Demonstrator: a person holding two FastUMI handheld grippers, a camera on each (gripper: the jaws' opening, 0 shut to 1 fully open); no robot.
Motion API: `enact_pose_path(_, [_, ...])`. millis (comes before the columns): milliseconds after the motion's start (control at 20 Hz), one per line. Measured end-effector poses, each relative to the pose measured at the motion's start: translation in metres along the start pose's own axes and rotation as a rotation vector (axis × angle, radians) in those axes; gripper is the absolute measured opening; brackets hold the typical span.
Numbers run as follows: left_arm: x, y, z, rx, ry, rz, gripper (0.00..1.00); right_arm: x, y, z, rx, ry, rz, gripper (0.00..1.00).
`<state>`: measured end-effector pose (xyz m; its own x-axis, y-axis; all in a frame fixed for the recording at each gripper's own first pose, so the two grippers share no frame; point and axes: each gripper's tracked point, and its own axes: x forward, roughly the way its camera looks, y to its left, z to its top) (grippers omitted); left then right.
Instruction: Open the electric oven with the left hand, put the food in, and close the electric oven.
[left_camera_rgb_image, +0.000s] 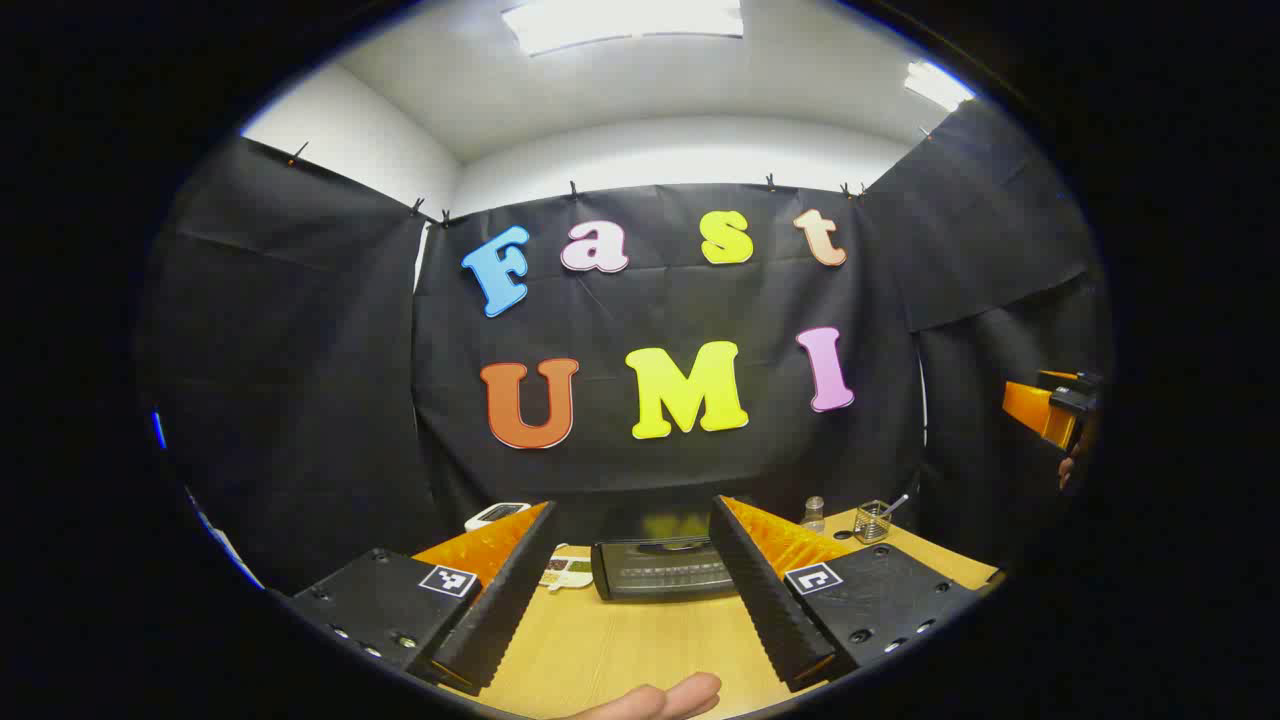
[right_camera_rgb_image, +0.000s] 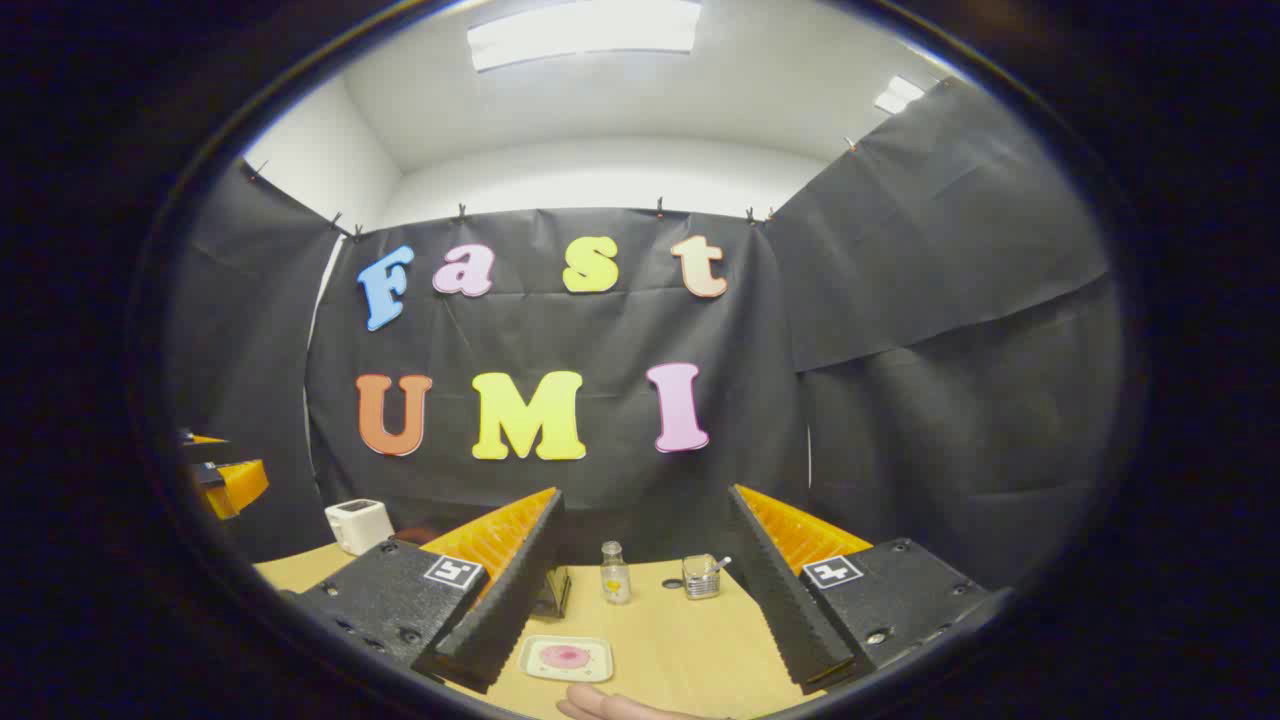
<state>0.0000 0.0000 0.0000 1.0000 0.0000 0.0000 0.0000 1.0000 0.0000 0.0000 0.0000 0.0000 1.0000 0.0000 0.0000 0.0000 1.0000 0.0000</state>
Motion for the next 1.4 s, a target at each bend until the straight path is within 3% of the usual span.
enact_pose_path(700, [0.006, -0.002, -0.002, -0.054, -0.017, 0.029, 0.96, 0.002, -0.010, -0.009, -0.064, -0.020, -0.029, 1.00])
enact_pose_path(1100, [0.099, -0.004, -0.052, -0.044, 0.071, 0.050, 0.96, 0.014, -0.003, -0.032, -0.051, -0.010, -0.003, 1.00])
enact_pose_path(1400, [0.171, -0.020, -0.072, -0.081, 0.050, -0.002, 0.96, 0.029, -0.013, -0.043, -0.041, 0.011, -0.005, 1.00])
